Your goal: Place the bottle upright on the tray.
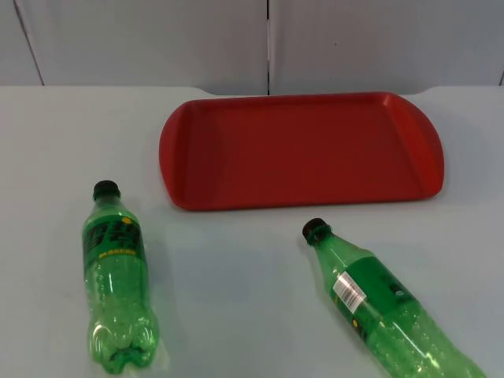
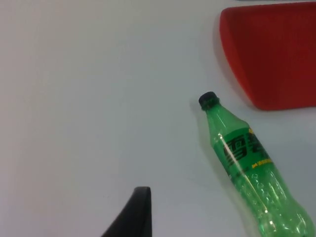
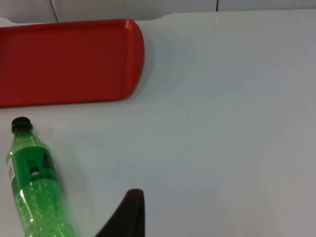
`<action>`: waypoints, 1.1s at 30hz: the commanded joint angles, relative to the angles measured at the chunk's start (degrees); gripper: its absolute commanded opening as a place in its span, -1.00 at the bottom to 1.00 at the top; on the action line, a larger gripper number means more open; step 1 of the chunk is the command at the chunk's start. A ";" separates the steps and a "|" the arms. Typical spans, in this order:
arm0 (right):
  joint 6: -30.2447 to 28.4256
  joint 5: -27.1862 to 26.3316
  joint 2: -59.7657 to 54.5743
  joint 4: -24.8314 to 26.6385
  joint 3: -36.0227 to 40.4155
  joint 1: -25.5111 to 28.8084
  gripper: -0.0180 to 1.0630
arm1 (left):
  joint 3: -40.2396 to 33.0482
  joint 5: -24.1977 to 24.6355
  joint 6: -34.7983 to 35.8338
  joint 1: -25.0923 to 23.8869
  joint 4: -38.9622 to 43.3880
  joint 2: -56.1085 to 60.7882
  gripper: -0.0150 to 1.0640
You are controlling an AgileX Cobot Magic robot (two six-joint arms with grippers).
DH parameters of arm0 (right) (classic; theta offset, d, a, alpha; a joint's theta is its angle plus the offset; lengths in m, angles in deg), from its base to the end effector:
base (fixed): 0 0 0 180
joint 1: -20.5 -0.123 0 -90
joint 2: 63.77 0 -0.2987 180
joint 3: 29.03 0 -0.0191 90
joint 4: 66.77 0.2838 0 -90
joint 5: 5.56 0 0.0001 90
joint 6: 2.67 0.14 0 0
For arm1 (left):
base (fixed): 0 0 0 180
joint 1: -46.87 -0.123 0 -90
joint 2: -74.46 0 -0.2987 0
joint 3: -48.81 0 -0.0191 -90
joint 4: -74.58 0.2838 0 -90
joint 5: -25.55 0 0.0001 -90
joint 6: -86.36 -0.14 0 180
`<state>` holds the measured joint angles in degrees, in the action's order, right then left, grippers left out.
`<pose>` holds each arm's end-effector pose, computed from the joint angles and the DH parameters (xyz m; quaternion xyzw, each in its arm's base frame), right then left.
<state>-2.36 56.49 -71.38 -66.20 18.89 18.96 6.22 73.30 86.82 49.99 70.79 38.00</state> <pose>0.0511 0.0026 0.2740 -0.0095 0.8552 0.0133 0.5180 0.1462 -0.0148 0.2894 0.0118 0.8936 -0.0458 0.4463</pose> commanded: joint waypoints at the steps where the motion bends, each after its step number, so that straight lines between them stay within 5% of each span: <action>1: 0.14 -0.31 0.19 0.07 0.14 0.34 0.97 | 0.34 -2.25 0.53 0.20 -1.25 -2.39 0.97; 18: 0.14 -0.31 0.19 0.07 0.14 0.34 0.97 | 0.45 -11.38 0.53 0.20 -4.22 -19.21 0.97; 33: 0.14 -0.31 0.19 0.19 0.14 0.34 0.97 | 9.76 -9.49 -1.37 0.20 -10.34 -30.63 0.97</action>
<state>-2.36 56.49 -71.38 -66.20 18.89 18.96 14.86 63.85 86.36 49.99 62.26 8.16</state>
